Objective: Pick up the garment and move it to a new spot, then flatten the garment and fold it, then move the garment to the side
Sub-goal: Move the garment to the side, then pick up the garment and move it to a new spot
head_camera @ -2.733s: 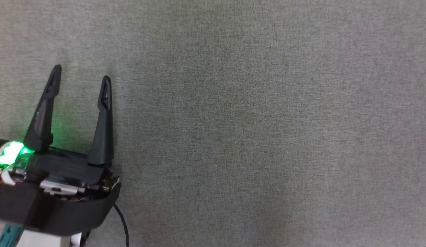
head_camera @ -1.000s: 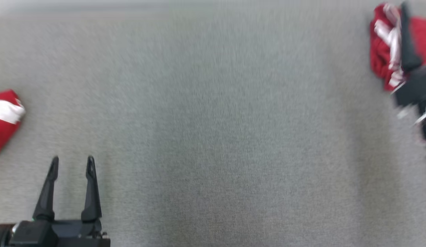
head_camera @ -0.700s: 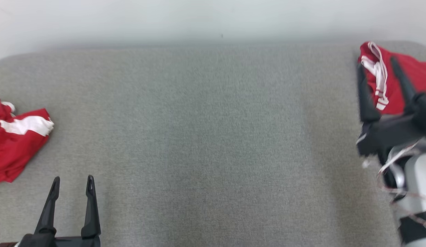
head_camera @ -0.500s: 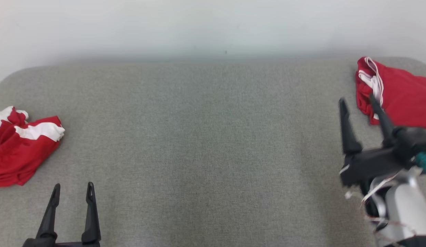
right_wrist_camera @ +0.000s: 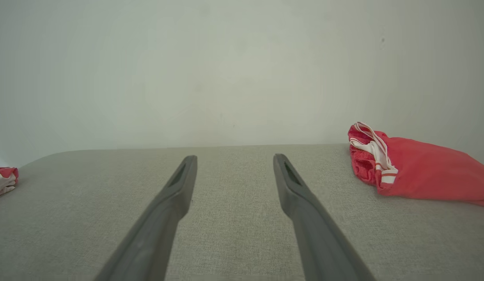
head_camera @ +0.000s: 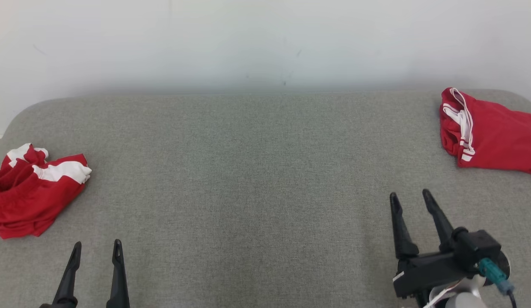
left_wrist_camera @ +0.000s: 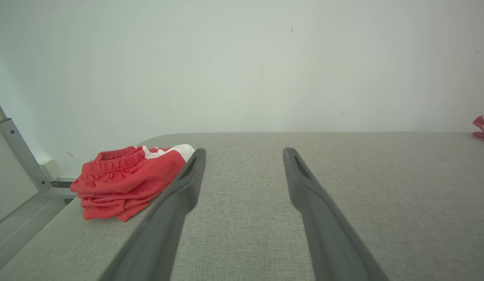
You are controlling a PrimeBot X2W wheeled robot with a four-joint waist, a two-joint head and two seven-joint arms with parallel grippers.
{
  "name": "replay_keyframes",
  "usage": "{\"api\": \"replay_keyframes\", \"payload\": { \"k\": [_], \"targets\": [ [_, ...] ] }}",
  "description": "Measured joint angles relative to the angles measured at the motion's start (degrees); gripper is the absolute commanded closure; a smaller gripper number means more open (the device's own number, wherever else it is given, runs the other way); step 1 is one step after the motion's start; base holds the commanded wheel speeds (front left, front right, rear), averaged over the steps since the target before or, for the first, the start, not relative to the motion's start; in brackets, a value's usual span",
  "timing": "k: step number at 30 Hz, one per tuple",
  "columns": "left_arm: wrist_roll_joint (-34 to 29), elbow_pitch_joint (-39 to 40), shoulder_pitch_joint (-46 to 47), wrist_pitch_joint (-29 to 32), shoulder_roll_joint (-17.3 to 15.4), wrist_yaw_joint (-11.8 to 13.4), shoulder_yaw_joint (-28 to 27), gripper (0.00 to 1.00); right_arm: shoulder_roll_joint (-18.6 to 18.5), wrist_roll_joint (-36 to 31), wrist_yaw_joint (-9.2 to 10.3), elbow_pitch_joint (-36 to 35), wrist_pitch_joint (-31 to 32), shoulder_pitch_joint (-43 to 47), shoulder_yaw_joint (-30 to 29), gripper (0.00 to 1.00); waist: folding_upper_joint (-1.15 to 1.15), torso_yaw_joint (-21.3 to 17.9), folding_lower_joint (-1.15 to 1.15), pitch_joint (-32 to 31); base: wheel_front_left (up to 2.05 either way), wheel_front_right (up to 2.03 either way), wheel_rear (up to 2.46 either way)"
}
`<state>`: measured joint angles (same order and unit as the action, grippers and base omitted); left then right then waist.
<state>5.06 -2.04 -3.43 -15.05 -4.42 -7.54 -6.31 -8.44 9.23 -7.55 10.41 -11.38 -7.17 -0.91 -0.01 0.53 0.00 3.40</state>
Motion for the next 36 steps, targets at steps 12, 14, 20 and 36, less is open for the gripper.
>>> {"api": "replay_keyframes", "payload": {
  "k": [12,14,20,36],
  "targets": [
    [0.0,-1.7,-0.6,0.0,0.3,0.0,0.0,0.00,2.8,-0.8,-0.01,2.2,-2.9,5.2,0.6,0.00,0.00,0.1,0.00,-1.1,0.00,0.00,0.00],
    [0.0,-1.9,-0.8,0.0,0.3,0.0,-0.1,0.00,2.9,-0.8,0.00,2.5,-3.1,5.4,0.4,0.00,0.01,0.1,0.00,-1.2,0.00,0.00,0.00],
    [0.0,-2.5,-0.9,0.0,0.3,0.0,0.0,0.00,3.2,-0.8,0.00,3.3,-3.4,5.5,0.5,0.00,0.01,0.1,0.01,-1.5,0.00,0.00,0.00],
    [0.0,-3.2,-1.3,0.0,0.5,0.0,0.1,0.00,3.2,-0.3,0.00,4.7,-3.6,6.2,0.5,0.00,0.01,0.8,0.00,-3.0,0.00,0.00,0.00]
  ]
}}
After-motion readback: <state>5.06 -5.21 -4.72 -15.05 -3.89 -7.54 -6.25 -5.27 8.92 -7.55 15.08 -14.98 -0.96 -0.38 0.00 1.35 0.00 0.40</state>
